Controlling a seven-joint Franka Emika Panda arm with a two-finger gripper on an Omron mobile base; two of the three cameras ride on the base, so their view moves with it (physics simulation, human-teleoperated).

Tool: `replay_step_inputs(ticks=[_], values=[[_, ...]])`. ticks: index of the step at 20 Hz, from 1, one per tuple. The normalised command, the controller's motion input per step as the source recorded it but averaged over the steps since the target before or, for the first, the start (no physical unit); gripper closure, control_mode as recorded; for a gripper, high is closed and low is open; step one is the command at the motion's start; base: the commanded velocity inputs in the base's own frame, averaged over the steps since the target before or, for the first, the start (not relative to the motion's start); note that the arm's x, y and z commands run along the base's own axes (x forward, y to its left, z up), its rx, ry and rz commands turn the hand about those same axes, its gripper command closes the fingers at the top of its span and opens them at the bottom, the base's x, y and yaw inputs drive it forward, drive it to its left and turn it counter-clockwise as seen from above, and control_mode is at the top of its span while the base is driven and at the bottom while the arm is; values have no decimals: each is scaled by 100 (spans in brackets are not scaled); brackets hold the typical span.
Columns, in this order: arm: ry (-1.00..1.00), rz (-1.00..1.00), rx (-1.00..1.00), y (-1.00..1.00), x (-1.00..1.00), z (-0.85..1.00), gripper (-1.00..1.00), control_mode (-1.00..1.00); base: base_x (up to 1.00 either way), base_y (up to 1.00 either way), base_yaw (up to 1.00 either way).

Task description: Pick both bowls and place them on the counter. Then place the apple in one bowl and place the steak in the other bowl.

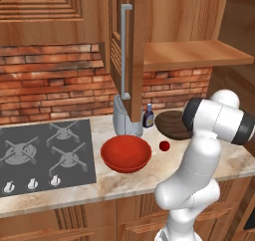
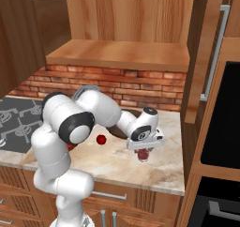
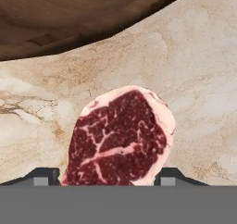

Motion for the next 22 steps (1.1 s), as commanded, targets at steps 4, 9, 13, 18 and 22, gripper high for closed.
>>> replay_step_inputs(ticks=[4,9,13,18,22], values=[[0,2,0,-8,5,-12,-100,-100,0,0,0],[0,2,0,0,-2,-20,-100,-100,0,0,0],[3,0,0,8,-9,-28,100,-100,0,0,0],[1,1,0,0,-17,-28,100,-100,0,0,0],[3,0,-1,0,-23,-27,100,-100,0,0,0]])
